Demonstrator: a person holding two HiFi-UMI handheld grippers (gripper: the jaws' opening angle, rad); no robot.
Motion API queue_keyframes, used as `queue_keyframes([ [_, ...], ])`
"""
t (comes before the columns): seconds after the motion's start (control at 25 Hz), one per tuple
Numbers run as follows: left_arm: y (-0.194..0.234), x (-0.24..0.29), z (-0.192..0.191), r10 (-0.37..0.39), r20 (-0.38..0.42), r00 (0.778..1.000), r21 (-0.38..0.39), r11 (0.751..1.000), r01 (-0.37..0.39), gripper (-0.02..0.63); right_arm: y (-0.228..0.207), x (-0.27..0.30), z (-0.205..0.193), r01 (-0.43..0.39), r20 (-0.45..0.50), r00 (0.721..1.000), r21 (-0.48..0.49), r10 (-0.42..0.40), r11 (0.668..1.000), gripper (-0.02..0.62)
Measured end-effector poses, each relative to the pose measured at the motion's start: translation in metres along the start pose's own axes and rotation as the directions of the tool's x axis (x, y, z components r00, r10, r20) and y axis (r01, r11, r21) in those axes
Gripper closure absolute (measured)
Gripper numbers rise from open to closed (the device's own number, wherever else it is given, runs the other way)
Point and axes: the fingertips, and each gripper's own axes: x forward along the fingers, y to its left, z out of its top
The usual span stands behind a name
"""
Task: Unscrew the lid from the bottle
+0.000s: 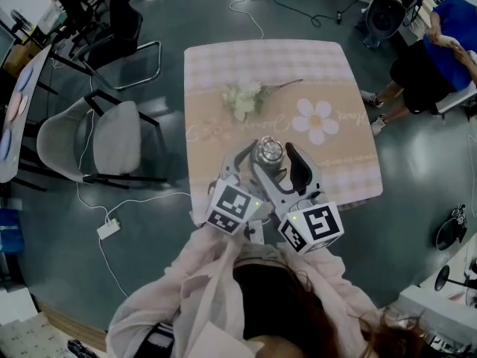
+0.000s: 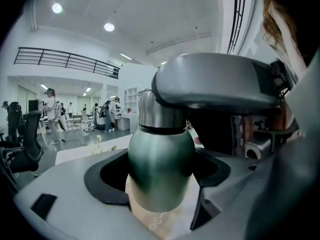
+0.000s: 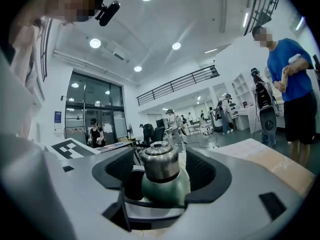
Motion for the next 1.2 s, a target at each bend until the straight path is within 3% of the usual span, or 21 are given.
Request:
queue_keyframes([
  [0.16,-0.003,0.000,0.001,-0.021,-0.001,1.000,0.008,1.000,0.021,0.227,-0.004,0.003,-0.002,0.029,-0.020,0.999,-0.046,-0.030,0.999,0.279],
  [0.24,-0.004,0.000,0.000,-0.027,-0.004,1.000,0.013,1.000,0.027,0.227,-0.004,0.004,-0.001,0.030,-0.027,0.999,-0.052,-0.032,0.998,0.317],
  [0.48,-0.004,-0.003,-0.002,-0.049,-0.011,0.999,0.023,0.999,0.049,0.227,0.000,0.006,-0.002,-0.021,-0.033,0.999,-0.062,0.019,0.998,0.333],
  [0.76,-0.009,-0.004,-0.006,-0.118,-0.033,0.992,0.030,0.992,0.119,0.227,0.002,0.003,-0.006,-0.133,-0.074,0.989,-0.063,0.128,0.989,0.331],
  [1.04,-0.020,-0.006,-0.006,-0.210,-0.023,0.977,0.001,0.978,0.211,0.227,0.006,-0.003,-0.007,-0.265,-0.105,0.960,-0.047,0.259,0.963,0.331],
  [1.2,-0.023,-0.007,-0.009,-0.222,-0.035,0.975,0.012,0.975,0.222,0.227,0.005,-0.006,-0.010,-0.286,-0.125,0.952,-0.038,0.279,0.958,0.331],
])
